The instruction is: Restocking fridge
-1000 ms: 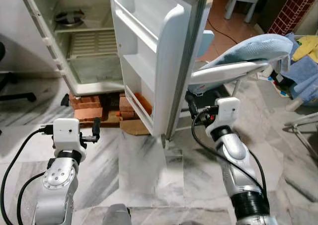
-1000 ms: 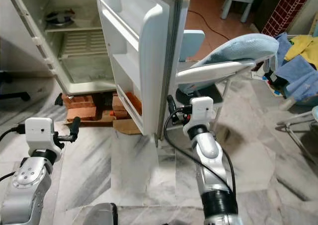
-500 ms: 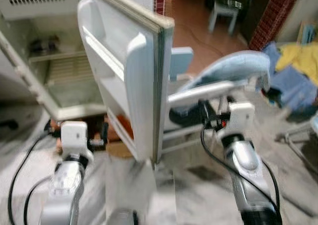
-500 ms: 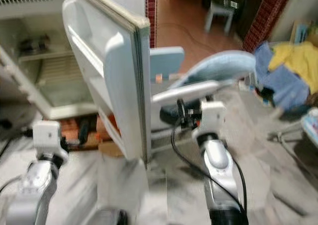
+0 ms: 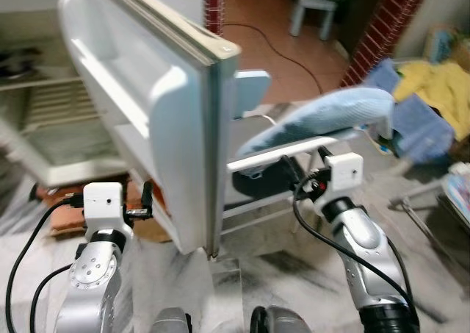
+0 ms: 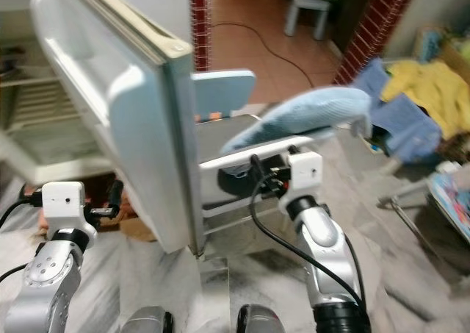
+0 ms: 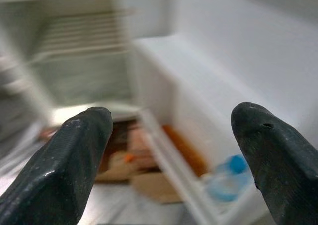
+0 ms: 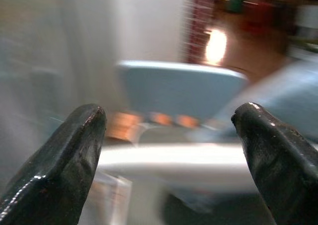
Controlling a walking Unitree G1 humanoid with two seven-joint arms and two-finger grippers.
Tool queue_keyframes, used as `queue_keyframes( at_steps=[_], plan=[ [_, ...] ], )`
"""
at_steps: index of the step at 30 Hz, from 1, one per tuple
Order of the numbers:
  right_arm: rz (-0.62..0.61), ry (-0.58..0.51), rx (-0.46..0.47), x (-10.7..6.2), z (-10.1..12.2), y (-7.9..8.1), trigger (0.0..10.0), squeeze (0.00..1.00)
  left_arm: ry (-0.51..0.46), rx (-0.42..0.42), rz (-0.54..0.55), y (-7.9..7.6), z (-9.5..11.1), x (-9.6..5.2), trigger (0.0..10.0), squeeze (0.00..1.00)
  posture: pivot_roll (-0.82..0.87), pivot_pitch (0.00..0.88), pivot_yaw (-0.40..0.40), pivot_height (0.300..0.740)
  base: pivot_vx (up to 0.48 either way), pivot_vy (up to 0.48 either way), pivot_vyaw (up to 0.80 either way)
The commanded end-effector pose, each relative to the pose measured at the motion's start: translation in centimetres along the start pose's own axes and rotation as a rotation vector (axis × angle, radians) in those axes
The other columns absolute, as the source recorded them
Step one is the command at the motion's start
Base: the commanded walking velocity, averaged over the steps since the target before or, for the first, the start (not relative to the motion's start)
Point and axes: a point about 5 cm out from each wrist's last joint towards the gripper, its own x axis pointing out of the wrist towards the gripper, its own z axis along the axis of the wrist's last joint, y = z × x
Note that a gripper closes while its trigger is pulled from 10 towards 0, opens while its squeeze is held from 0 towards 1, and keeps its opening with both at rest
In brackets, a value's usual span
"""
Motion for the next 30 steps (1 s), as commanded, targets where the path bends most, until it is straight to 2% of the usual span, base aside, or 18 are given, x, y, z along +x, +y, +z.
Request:
queue_keyframes(
  at_steps=[1,5,7,10,13,14,18,21,24,25,30],
  plan=[
    [0.027,0.019,0.013,0.1,-0.3,0.0,10.0,0.00,0.028,0.002,0.004,0.1,-0.4,-0.2,10.0,0.00,0.11,0.087,-0.044,0.740,0.000,0.000,0.80],
    [0.067,0.014,-0.002,0.9,-0.1,-0.1,10.0,0.00,0.057,0.008,-0.003,0.3,-0.9,-0.7,10.0,0.00,0.12,0.087,-0.043,0.740,0.000,0.000,0.80],
    [0.069,0.003,-0.011,1.9,0.4,-0.4,10.0,0.00,0.121,0.016,0.017,0.7,-1.9,-1.2,10.0,0.00,0.12,0.087,-0.041,0.740,0.000,0.000,0.80],
    [0.085,-0.016,-0.001,2.8,1.0,-0.2,10.0,0.00,0.160,-0.004,0.027,0.9,-2.6,-1.5,10.0,0.00,0.13,0.087,-0.041,0.740,0.000,0.000,0.58],
    [0.214,-0.053,0.042,3.5,2.0,1.1,10.0,0.00,0.172,-0.003,0.020,1.0,-2.7,-1.5,10.0,0.00,0.14,0.085,-0.043,0.740,0.000,0.000,0.49],
    [0.309,-0.060,0.121,3.4,2.4,2.3,10.0,0.00,0.182,-0.001,0.010,1.0,-2.7,-1.6,10.0,0.00,0.14,0.084,-0.042,0.740,0.000,0.000,0.48],
    [0.528,-0.072,0.310,2.6,3.4,5.0,10.0,0.00,0.188,0.006,0.006,1.0,-2.8,-1.7,10.0,0.00,0.15,0.084,-0.040,0.740,0.000,0.000,0.34],
    [0.632,-0.071,0.366,2.1,3.6,6.5,10.0,0.00,0.192,0.008,0.001,0.9,-2.8,-1.7,10.0,0.00,0.15,0.084,-0.039,0.740,0.000,0.000,0.00],
    [0.622,-0.036,0.310,2.1,2.5,7.3,10.0,0.00,0.198,0.007,-0.002,0.9,-2.8,-1.6,10.0,0.00,0.15,0.086,-0.038,0.740,0.000,0.000,0.00],
    [0.585,-0.007,0.284,2.2,1.8,7.2,10.0,0.00,0.200,0.007,-0.003,0.9,-2.8,-1.6,10.0,0.00,0.15,0.087,-0.037,0.740,0.000,0.000,0.00],
    [0.378,0.027,0.165,2.9,0.4,5.0,10.0,0.00,0.202,0.020,-0.006,0.9,-2.8,-1.4,10.0,0.00,0.14,0.087,-0.038,0.740,0.000,0.000,0.00]
  ],
)
